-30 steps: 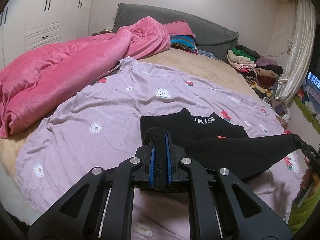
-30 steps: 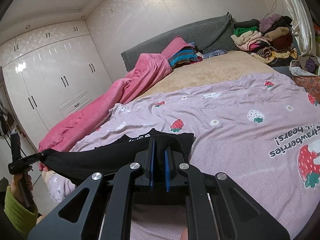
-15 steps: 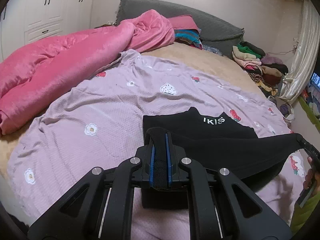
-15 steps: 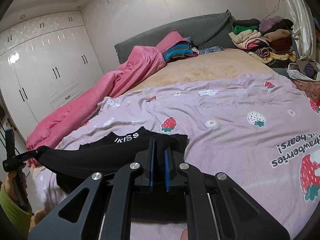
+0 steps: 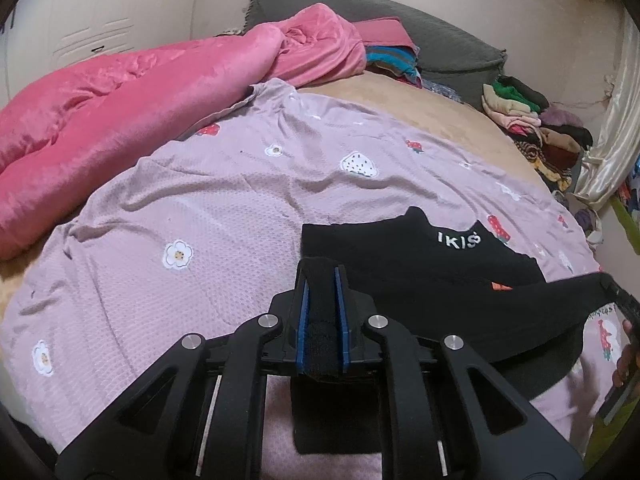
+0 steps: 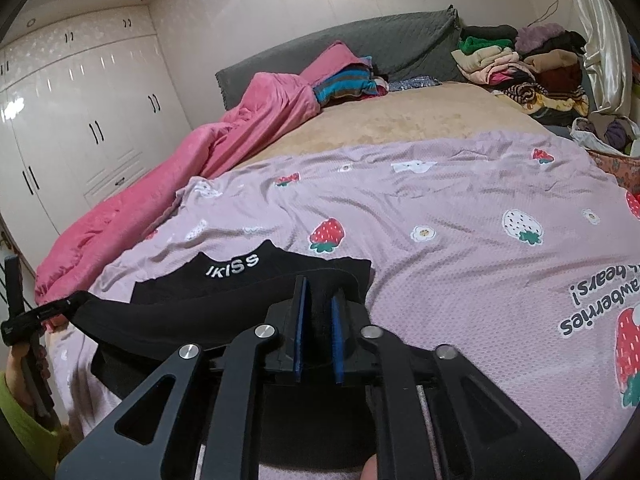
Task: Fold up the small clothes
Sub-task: 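Carry the hem up over the sweater body toward the collar with both grippers, then lay the hem down near the collar and open both grippers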
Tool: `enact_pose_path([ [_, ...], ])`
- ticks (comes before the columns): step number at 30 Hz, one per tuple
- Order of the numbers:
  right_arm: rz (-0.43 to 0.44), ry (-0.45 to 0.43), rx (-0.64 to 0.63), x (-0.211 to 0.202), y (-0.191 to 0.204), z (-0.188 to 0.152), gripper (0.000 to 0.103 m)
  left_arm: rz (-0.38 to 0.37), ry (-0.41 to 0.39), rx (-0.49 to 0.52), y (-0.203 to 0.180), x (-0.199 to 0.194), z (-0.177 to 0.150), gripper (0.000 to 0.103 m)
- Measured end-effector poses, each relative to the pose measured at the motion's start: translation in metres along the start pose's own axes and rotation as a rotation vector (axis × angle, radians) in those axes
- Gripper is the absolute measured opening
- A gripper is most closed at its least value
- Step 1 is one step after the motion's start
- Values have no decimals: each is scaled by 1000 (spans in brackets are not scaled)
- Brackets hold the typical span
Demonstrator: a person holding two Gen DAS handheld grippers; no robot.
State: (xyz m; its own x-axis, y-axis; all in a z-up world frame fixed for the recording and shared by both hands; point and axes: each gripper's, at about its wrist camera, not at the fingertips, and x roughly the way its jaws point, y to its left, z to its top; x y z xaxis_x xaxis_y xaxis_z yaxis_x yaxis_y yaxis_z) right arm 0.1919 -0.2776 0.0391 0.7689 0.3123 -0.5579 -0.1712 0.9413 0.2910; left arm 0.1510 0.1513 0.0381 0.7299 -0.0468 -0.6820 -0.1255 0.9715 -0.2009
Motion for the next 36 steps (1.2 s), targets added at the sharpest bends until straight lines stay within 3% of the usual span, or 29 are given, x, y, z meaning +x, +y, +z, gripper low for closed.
enact_pose_path([
  [1,-10,-2,-2,1,1,-1,29,4,-1,-14,1,2,0,10],
  [3,-21,-9,-1,2,1,-3,42,15,-15,-42,4,2,0,11],
  [6,-20,-7,-12,2,4,-7,43,21,-41,-46,3,-3,-1,16],
  [9,-14,-13,-40,-1,10,-12,45,27,-69,-32,1,-12,-4,33],
  [13,8,-1,-80,-5,22,-21,45,14,-85,2,-8,-21,-10,40],
  [15,31,20,-106,-5,30,-27,44,-6,-67,31,-15,-21,-16,40],
  [17,46,40,-137,-4,40,-33,33,-22,-42,57,-23,-18,-23,39],
  [18,57,54,-152,-3,44,-35,26,-37,-21,74,-28,-15,-28,35],
  [21,94,94,-202,1,62,-45,22,-46,29,122,-40,-4,-41,14],
  [22,109,112,-227,4,69,-48,22,-40,45,137,-43,1,-45,12],
  [26,139,174,-310,16,95,-60,21,-15,103,183,-52,20,-58,12],
  [30,64,246,-359,37,105,-70,21,28,116,212,-57,33,-62,12],
  [33,14,287,-358,56,101,-74,21,53,115,227,-57,40,-57,13],
  [36,33,310,-304,71,92,-73,24,75,134,225,-55,52,-51,13],
])
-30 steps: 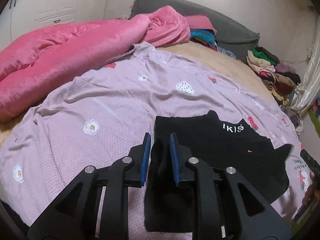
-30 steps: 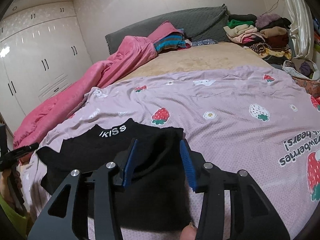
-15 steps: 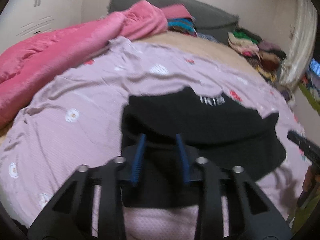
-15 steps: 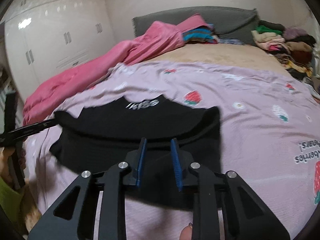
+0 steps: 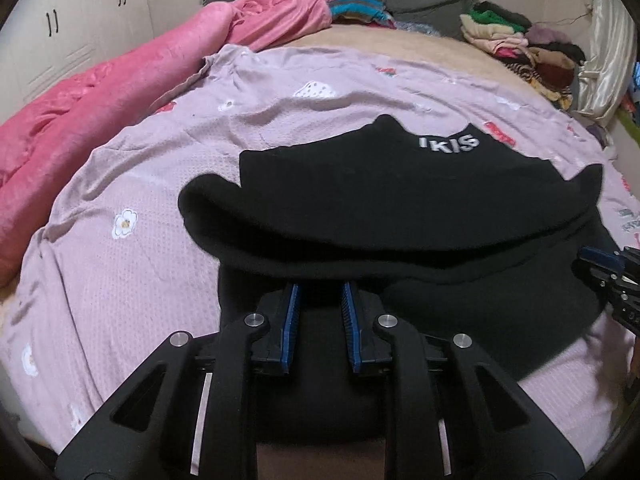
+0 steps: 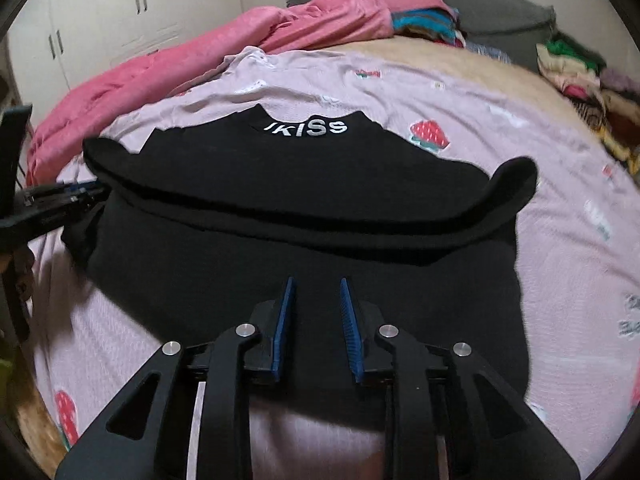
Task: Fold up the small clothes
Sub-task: 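Lay the hem down near the collar and open both grippers, then pinch the folded edge with both grippers, tug it straight, then open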
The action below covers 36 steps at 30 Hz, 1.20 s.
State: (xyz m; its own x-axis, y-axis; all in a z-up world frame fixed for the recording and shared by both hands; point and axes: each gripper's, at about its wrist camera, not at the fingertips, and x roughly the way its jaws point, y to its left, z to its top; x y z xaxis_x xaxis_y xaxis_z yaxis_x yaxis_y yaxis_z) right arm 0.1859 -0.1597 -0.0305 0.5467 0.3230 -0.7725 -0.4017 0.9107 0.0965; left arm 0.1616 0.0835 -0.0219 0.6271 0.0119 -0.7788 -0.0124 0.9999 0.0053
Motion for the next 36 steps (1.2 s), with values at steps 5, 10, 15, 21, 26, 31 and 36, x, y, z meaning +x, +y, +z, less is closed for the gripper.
enact_pose_path([
  [5,-6,-2,15,18,-6,15,25,6,22,-23,4,15,12,13],
  [10,-35,-20,4,30,-10,35,24,12,27,-58,8,27,30,16],
  [15,-60,-49,21,38,-21,58,24,2,20,-134,17,40,51,16],
  [21,-82,-85,101,45,-47,80,24,-8,-42,-191,35,37,56,17],
  [26,-125,-169,178,22,-80,87,27,-6,-72,-250,60,34,57,26],
  [31,-198,-130,161,12,-108,76,43,-57,-58,-263,73,39,56,43],
  [36,-190,-28,100,30,-111,67,43,-86,-44,-244,71,48,60,44],
])
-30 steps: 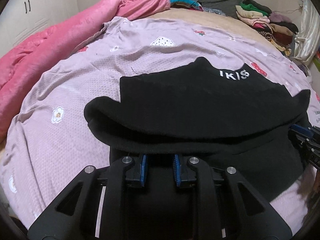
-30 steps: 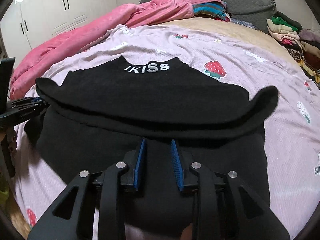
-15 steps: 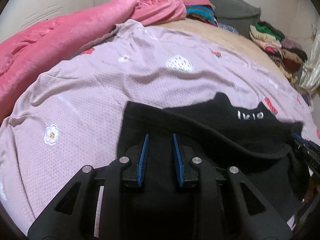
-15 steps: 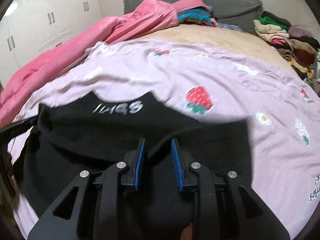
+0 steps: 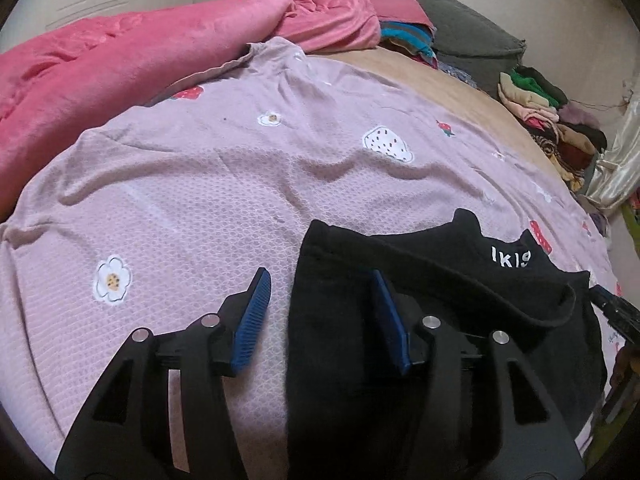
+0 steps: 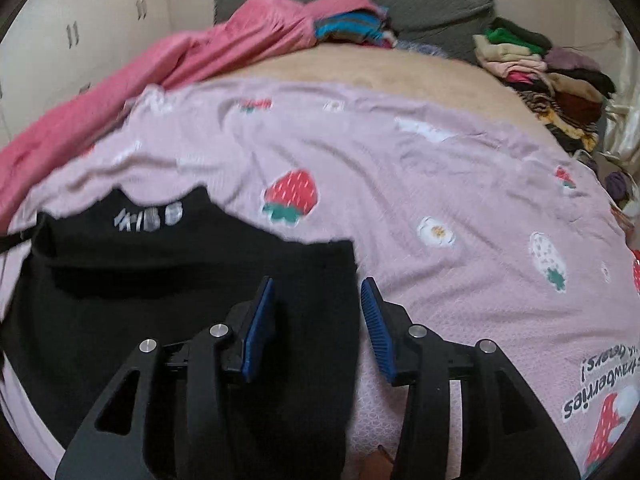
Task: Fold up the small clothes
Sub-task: 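Pinch the folded edge with both grippers, tug it straight, then open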
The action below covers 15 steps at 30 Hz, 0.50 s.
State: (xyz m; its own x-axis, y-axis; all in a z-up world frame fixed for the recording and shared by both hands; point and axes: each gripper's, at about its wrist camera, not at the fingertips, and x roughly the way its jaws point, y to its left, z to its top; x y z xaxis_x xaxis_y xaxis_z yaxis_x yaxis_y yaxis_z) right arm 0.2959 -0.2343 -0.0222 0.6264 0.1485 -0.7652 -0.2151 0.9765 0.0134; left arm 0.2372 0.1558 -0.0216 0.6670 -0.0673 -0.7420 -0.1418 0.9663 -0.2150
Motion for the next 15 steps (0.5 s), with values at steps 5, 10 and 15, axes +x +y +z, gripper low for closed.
enact_pose_path([
  [5,-16,9,-11,13,6,-2,16,13,9,64,-9,5,-2,18],
  [10,-9,-48,45,-2,-1,-2,10,26,-8,100,-12,-1,-3,5],
  [15,28,-112,110,-23,-12,5,9,1,-105,94,-9,-32,1,4],
])
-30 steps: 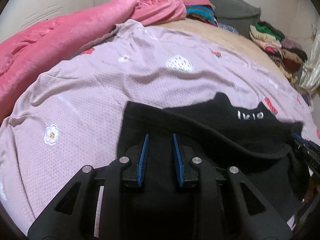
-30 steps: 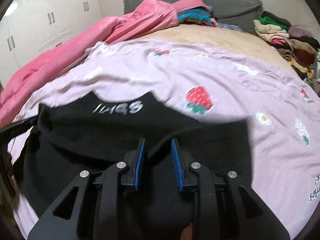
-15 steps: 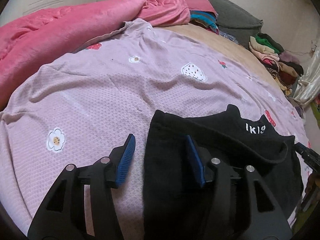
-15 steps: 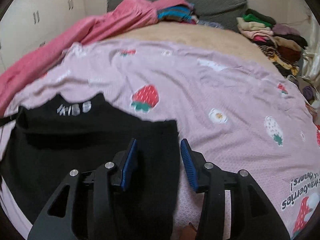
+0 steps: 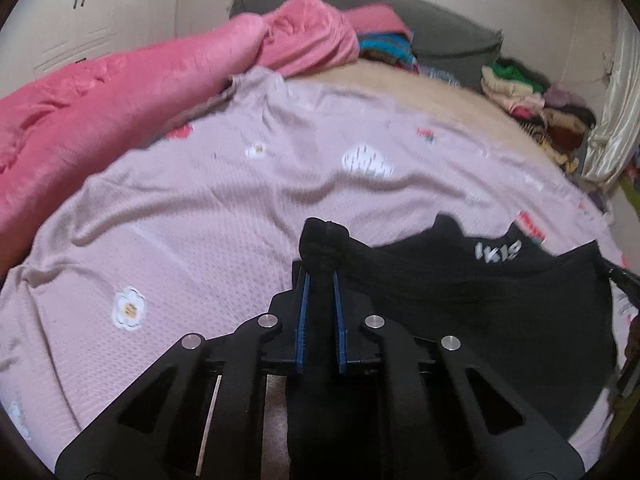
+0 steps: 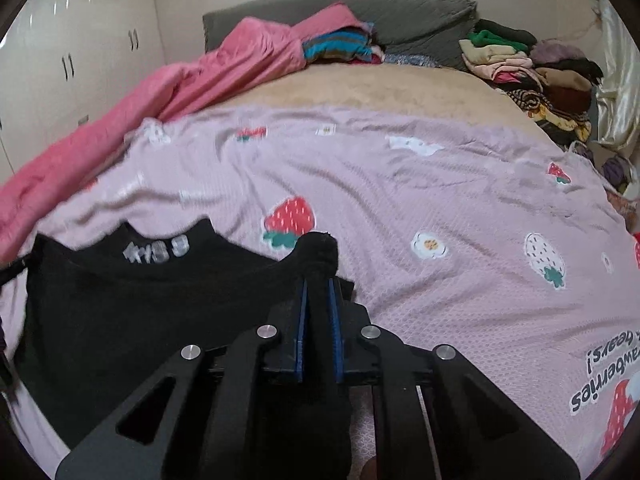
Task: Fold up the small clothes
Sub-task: 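Pinch the folded edge with both grippers, tug it straight, then open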
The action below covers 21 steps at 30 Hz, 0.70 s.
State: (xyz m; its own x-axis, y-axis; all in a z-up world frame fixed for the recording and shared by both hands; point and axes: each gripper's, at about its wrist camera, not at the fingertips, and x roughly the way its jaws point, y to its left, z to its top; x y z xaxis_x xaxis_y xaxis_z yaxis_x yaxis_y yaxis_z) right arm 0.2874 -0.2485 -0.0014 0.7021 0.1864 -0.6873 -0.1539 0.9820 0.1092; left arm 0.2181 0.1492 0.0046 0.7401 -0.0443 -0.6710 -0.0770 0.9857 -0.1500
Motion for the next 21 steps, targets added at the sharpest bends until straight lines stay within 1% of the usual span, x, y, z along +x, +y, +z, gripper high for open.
enact_pose_path([
  [3,36,-46,58,-11,-8,10,9,-14,-70,-16,4,-16,6,4],
  [6,72,-72,117,-12,-15,19,9,6,-99,-7,4,-18,10,4],
  [9,63,-59,143,-3,-18,20,9,14,-79,-16,6,-5,11,4],
  [12,47,-35,154,10,-18,14,9,32,-51,-12,7,7,8,4],
  [17,31,-19,185,19,-23,3,9,49,-39,11,5,13,4,4],
  [20,16,-16,185,19,-23,1,9,61,-33,40,0,13,2,7],
  [21,13,-15,180,19,-23,1,9,67,-30,49,-2,14,1,9],
])
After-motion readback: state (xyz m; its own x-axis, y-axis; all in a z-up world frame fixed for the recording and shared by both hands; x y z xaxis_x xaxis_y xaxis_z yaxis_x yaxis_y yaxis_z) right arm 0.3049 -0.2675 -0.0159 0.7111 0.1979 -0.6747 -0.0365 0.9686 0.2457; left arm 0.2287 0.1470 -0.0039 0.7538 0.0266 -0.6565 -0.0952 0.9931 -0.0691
